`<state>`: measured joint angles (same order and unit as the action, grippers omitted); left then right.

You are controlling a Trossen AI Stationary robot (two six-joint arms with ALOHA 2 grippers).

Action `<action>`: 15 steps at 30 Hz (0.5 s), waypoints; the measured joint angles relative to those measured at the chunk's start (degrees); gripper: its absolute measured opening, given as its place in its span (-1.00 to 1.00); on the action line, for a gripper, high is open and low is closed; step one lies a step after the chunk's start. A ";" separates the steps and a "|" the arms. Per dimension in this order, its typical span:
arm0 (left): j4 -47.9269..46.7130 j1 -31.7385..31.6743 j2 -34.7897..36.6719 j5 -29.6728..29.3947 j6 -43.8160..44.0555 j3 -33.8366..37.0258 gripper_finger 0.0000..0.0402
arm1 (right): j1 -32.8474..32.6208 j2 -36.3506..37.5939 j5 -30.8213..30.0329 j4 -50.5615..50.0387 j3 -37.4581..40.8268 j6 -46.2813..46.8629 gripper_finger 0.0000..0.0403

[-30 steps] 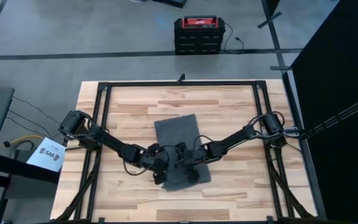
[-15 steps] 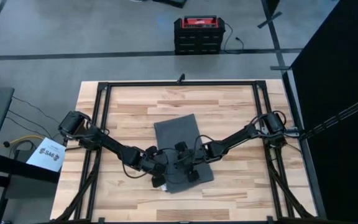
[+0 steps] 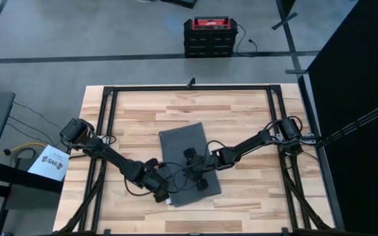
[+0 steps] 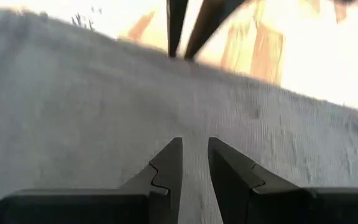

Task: Roll towel
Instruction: Fold the gray towel

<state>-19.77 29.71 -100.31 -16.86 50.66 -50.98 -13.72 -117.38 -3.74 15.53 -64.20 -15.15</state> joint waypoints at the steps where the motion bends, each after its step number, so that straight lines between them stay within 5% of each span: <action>1: 1.12 0.00 0.02 -0.16 0.50 0.76 -0.77 | -0.03 -0.92 0.50 1.38 -0.03 0.21 -0.67; 8: 6.35 -0.08 0.03 -1.35 2.60 3.54 -0.77 | -0.15 -8.54 1.37 1.84 -7.15 0.73 -0.67; 15: 5.48 0.55 -0.08 -1.52 3.18 3.56 -0.77 | -0.37 -8.71 1.03 -2.70 -10.75 0.21 -0.67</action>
<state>-14.29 30.26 -100.39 -18.37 53.84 -47.42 -14.09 -126.09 -2.71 12.83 -74.96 -14.93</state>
